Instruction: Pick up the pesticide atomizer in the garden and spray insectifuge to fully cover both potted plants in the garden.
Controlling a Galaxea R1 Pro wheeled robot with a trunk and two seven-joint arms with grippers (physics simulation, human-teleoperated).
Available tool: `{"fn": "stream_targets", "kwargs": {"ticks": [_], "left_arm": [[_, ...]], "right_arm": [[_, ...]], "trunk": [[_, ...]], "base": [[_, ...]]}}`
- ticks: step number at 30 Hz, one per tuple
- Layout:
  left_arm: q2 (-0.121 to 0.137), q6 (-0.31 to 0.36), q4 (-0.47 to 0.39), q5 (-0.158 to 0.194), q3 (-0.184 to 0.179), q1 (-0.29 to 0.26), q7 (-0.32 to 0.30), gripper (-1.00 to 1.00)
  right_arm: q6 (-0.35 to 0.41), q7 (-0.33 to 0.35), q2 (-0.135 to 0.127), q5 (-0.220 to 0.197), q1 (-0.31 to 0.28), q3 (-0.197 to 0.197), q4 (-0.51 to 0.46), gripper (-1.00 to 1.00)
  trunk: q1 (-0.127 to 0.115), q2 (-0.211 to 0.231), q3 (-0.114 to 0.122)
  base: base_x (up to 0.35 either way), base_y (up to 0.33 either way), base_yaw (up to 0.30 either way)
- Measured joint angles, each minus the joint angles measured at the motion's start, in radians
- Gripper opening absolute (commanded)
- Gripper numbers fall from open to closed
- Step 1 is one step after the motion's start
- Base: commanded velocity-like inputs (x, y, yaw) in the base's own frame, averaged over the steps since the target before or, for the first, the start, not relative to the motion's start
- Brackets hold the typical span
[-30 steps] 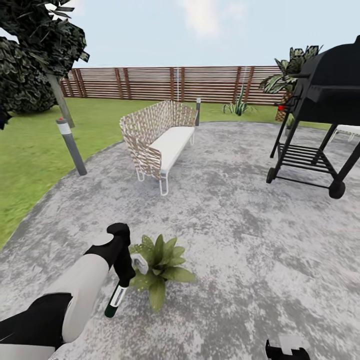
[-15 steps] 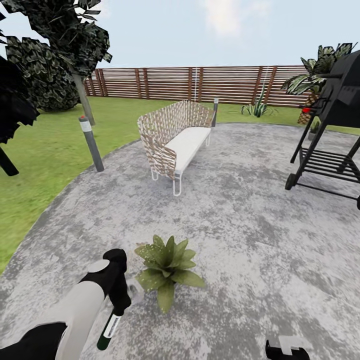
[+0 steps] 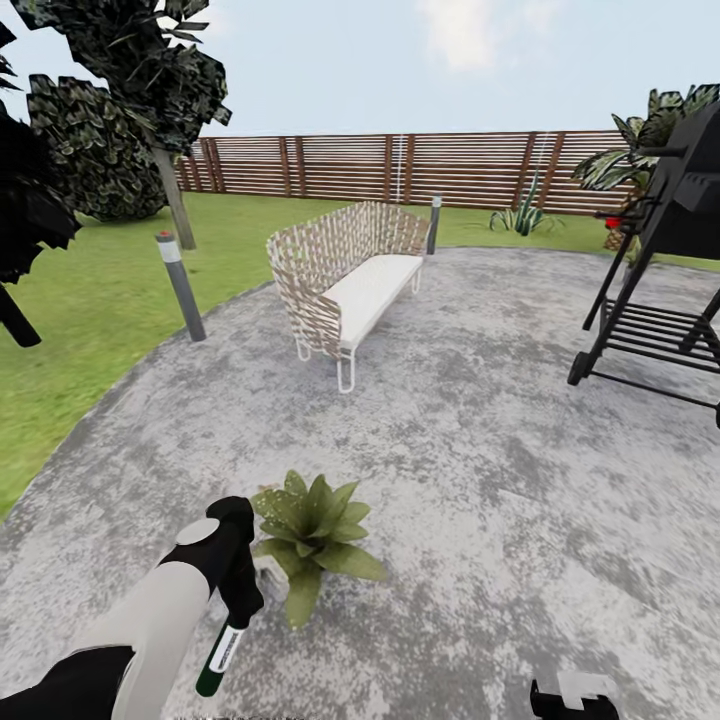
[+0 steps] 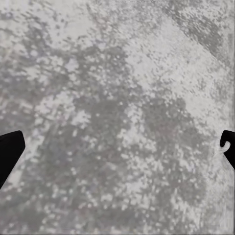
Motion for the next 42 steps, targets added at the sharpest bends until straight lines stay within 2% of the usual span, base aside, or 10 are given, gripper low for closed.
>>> {"fn": "stream_targets", "kwargs": {"ticks": [5, 15, 19, 21, 22, 23, 26, 30, 35, 42], "left_arm": [[0.002, 0.000, -0.003, 0.000, -0.001, 0.000, 0.028, -1.00], [0.007, 0.000, -0.003, -0.001, -0.004, 0.000, 0.036, -1.00], [0.008, 0.001, 0.007, 0.002, -0.004, 0.000, 0.099, -1.00], [0.008, 0.001, 0.009, 0.018, -0.002, 0.009, 0.115, -1.00], [0.008, 0.001, 0.006, 0.028, 0.004, 0.015, 0.124, -1.00], [0.007, 0.002, 0.002, 0.045, 0.024, 0.021, 0.151, -1.00], [0.001, 0.002, 0.009, 0.062, 0.074, 0.025, 0.228, -1.00], [-0.001, 0.003, 0.015, 0.085, 0.127, 0.028, 0.265, -1.00], [-0.001, 0.003, 0.015, 0.088, 0.130, 0.029, 0.266, -1.00], [-0.006, 0.003, 0.016, 0.092, 0.130, 0.042, 0.266, -1.00]], "right_arm": [[0.000, -0.001, 0.000, 0.000, 0.000, -0.001, 0.000, 1.00], [0.000, -0.001, 0.000, 0.000, 0.000, -0.001, 0.000, 1.00], [0.000, 0.000, 0.000, 0.000, 0.001, 0.000, 0.000, 1.00], [0.000, 0.000, 0.000, 0.000, 0.000, 0.000, 0.000, 1.00], [0.000, 0.000, 0.000, 0.000, 0.000, 0.000, 0.000, 1.00], [0.000, 0.000, 0.000, 0.000, 0.000, 0.000, 0.000, 1.00], [0.000, 0.000, 0.000, 0.000, 0.001, 0.000, 0.000, 1.00], [0.000, 0.003, -0.001, 0.001, 0.001, 0.000, 0.002, 1.00], [0.000, 0.003, -0.002, 0.001, 0.001, 0.000, 0.002, 1.00], [0.000, 0.001, -0.002, 0.001, 0.001, 0.000, 0.001, 1.00]], "trunk": [[0.000, 0.000, 0.000], [0.000, 0.000, 0.000], [0.000, 0.000, 0.000], [0.000, 0.000, 0.000], [0.000, 0.000, 0.000], [0.000, 0.000, 0.000], [0.000, 0.000, 0.000], [0.000, 0.000, 0.000], [0.000, 0.000, 0.000], [-0.001, 0.000, 0.000]], "base": [[0.000, -0.273, 0.274], [0.000, -0.221, 0.278], [0.000, -0.014, 0.278], [0.000, -0.002, 0.278], [0.000, -0.001, 0.278], [0.000, 0.000, 0.278], [0.000, 0.000, 0.245], [0.000, 0.000, 0.040], [0.063, -0.018, 0.001], [0.264, -0.148, 0.001]]}}
